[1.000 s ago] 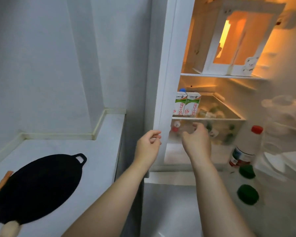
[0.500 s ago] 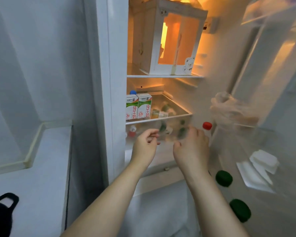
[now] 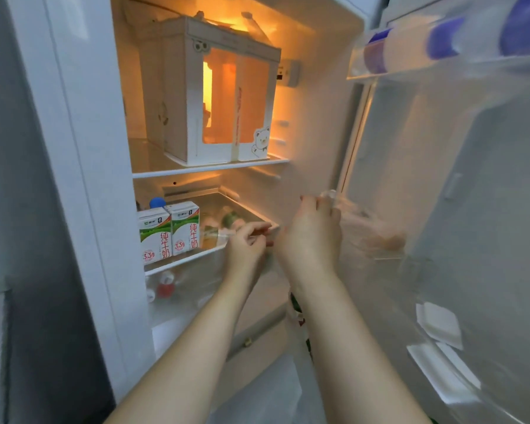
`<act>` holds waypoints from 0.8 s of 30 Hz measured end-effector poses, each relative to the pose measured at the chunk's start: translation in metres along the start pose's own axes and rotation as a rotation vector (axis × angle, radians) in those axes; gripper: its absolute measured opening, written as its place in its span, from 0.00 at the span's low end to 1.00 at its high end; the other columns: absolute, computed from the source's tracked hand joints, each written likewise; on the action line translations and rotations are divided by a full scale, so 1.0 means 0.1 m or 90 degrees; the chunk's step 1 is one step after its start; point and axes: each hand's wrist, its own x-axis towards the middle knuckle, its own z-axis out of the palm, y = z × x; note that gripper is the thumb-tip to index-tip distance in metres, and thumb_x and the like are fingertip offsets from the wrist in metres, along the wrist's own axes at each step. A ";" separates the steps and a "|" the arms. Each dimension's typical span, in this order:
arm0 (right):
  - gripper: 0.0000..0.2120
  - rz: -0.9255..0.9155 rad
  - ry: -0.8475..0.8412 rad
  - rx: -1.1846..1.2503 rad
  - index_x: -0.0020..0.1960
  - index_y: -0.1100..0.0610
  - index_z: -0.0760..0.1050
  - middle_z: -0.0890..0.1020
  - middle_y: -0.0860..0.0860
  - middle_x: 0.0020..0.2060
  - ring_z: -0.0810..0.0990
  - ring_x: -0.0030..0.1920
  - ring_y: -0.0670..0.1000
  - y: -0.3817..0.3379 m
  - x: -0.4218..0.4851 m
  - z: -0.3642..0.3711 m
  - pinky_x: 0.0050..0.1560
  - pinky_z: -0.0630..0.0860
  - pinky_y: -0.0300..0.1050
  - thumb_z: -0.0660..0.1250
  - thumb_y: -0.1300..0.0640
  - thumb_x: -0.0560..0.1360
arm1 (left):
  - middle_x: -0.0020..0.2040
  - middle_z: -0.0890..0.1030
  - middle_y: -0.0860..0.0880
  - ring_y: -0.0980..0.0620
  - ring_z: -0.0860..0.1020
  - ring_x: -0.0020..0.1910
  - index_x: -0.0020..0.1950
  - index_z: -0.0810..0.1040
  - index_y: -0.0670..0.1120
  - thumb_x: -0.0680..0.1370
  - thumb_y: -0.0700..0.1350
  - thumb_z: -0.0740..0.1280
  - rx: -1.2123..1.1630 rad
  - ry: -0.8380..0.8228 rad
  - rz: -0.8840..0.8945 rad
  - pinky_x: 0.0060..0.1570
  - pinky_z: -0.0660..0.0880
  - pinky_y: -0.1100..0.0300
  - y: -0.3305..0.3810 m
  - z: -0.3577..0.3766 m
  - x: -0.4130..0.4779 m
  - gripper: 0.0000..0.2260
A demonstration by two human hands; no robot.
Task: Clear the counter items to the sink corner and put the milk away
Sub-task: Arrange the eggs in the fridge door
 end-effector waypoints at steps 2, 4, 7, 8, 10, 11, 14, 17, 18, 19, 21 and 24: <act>0.18 0.027 0.022 -0.009 0.61 0.59 0.69 0.73 0.56 0.61 0.67 0.63 0.59 -0.08 0.25 -0.02 0.61 0.67 0.51 0.62 0.62 0.72 | 0.44 0.80 0.44 0.65 0.78 0.33 0.50 0.80 0.37 0.73 0.27 0.60 -0.034 -0.005 -0.020 0.40 0.75 0.65 0.00 0.04 0.18 0.13; 0.16 0.065 0.020 -0.020 0.60 0.59 0.70 0.74 0.57 0.59 0.68 0.62 0.60 -0.12 0.45 -0.03 0.62 0.68 0.52 0.62 0.61 0.72 | 0.43 0.81 0.47 0.58 0.80 0.36 0.49 0.80 0.43 0.73 0.30 0.60 -0.059 0.002 -0.052 0.45 0.76 0.54 -0.02 0.06 0.31 0.14; 0.17 0.122 -0.068 -0.081 0.62 0.59 0.71 0.73 0.56 0.62 0.68 0.64 0.59 -0.16 0.72 -0.08 0.62 0.68 0.48 0.61 0.57 0.74 | 0.44 0.81 0.47 0.52 0.79 0.39 0.50 0.79 0.44 0.74 0.30 0.58 -0.088 -0.013 -0.075 0.43 0.77 0.58 0.01 0.12 0.50 0.14; 0.18 0.139 -0.110 -0.099 0.63 0.58 0.71 0.73 0.56 0.63 0.68 0.65 0.58 -0.17 0.79 -0.12 0.62 0.68 0.48 0.59 0.57 0.75 | 0.44 0.81 0.47 0.52 0.78 0.39 0.50 0.79 0.44 0.75 0.30 0.58 -0.095 -0.024 -0.077 0.42 0.76 0.60 0.03 0.15 0.53 0.14; 0.17 0.184 -0.171 -0.111 0.63 0.58 0.72 0.74 0.56 0.62 0.70 0.64 0.58 -0.17 0.94 -0.21 0.60 0.69 0.48 0.58 0.59 0.75 | 0.44 0.81 0.49 0.53 0.78 0.40 0.50 0.79 0.45 0.76 0.31 0.59 -0.095 -0.064 -0.072 0.42 0.75 0.62 0.09 0.22 0.59 0.13; 0.16 0.199 -0.192 -0.120 0.63 0.58 0.72 0.75 0.56 0.61 0.72 0.63 0.58 -0.16 1.01 -0.24 0.59 0.70 0.48 0.58 0.60 0.75 | 0.45 0.81 0.50 0.54 0.78 0.41 0.50 0.79 0.45 0.76 0.32 0.59 -0.094 -0.090 -0.065 0.42 0.75 0.63 0.12 0.27 0.62 0.13; 0.13 0.183 -0.267 -0.181 0.60 0.61 0.73 0.75 0.57 0.49 0.75 0.51 0.57 -0.13 1.18 -0.33 0.52 0.74 0.48 0.58 0.63 0.77 | 0.47 0.81 0.50 0.55 0.79 0.43 0.49 0.79 0.47 0.77 0.33 0.61 -0.096 -0.143 -0.040 0.45 0.75 0.63 0.20 0.40 0.71 0.12; 0.11 0.172 -0.319 -0.224 0.58 0.65 0.74 0.78 0.59 0.51 0.79 0.52 0.57 -0.07 1.25 -0.48 0.53 0.76 0.46 0.59 0.64 0.78 | 0.45 0.82 0.52 0.56 0.79 0.45 0.47 0.80 0.48 0.76 0.33 0.62 -0.070 -0.188 0.003 0.51 0.75 0.62 0.27 0.49 0.77 0.12; 0.11 0.169 -0.333 -0.241 0.58 0.66 0.75 0.80 0.59 0.54 0.79 0.55 0.57 -0.04 1.27 -0.52 0.55 0.76 0.46 0.60 0.65 0.78 | 0.44 0.82 0.53 0.57 0.79 0.45 0.46 0.80 0.49 0.76 0.34 0.62 -0.058 -0.208 0.017 0.52 0.75 0.64 0.29 0.51 0.78 0.12; 0.11 0.173 -0.350 -0.261 0.58 0.67 0.76 0.80 0.58 0.55 0.80 0.56 0.57 0.02 1.29 -0.55 0.56 0.76 0.47 0.61 0.64 0.78 | 0.43 0.81 0.55 0.59 0.78 0.45 0.44 0.80 0.51 0.76 0.34 0.62 -0.050 -0.232 0.027 0.50 0.74 0.67 0.30 0.54 0.80 0.13; 0.10 0.195 -0.389 -0.302 0.54 0.67 0.78 0.83 0.59 0.52 0.82 0.52 0.56 0.13 1.32 -0.59 0.56 0.78 0.49 0.63 0.62 0.78 | 0.41 0.81 0.57 0.62 0.77 0.44 0.41 0.79 0.53 0.76 0.35 0.63 -0.030 -0.270 0.045 0.45 0.72 0.76 0.34 0.57 0.82 0.14; 0.10 0.232 -0.439 -0.323 0.52 0.66 0.79 0.84 0.58 0.47 0.82 0.39 0.51 0.27 1.35 -0.63 0.48 0.80 0.47 0.64 0.61 0.77 | 0.42 0.81 0.56 0.60 0.77 0.46 0.42 0.79 0.53 0.76 0.36 0.63 -0.007 -0.313 0.063 0.43 0.71 0.76 0.40 0.67 0.86 0.12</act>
